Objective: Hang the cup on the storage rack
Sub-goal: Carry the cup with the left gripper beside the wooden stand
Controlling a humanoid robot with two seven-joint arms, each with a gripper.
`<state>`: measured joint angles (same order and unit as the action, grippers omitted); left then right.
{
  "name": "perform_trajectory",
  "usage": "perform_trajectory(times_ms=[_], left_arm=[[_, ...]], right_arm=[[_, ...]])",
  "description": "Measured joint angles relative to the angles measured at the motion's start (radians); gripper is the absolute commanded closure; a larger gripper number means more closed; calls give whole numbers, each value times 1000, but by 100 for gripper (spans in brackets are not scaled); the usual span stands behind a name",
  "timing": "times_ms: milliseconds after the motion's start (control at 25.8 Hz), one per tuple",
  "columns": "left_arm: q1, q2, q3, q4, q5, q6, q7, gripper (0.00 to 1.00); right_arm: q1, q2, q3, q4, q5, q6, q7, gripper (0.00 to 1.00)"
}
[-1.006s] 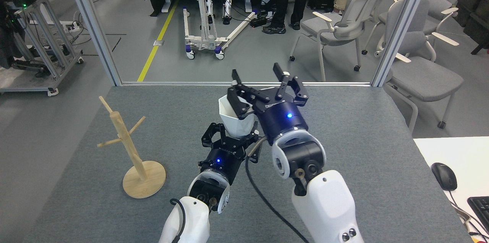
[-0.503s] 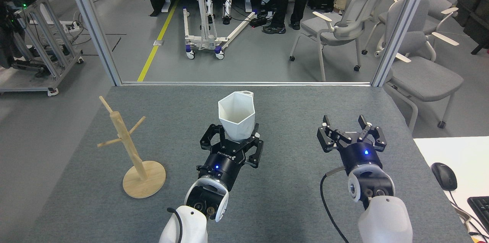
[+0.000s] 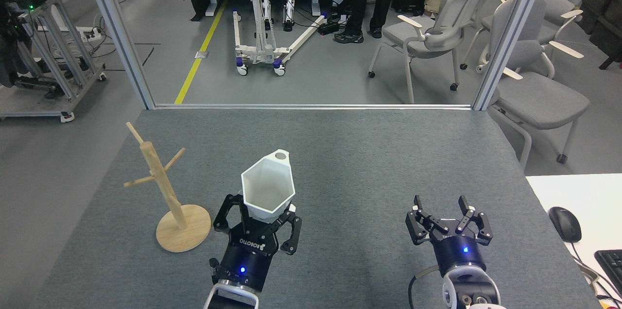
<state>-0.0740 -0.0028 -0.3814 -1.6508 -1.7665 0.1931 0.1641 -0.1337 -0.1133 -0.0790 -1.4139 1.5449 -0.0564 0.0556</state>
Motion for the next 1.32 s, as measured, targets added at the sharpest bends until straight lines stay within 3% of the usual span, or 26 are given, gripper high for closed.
perform_trajectory(times_ms=[426,542,851,1316], left_arm=[[152,66,4,-5,-40,446,89,96],[171,87,21,-6,-40,521,87,95],[165,139,106,47,-24,576,-124,95],[118,240,201,137,41,578,-252,95]], right_arm=[[2,0,38,-4,-9,-13,-12,1],[2,-1,47,-4,-9,-19,-12,1],[7,7,57,3,-9,-21,-93,1],[46,13,56,10,0,-20,-138,1]])
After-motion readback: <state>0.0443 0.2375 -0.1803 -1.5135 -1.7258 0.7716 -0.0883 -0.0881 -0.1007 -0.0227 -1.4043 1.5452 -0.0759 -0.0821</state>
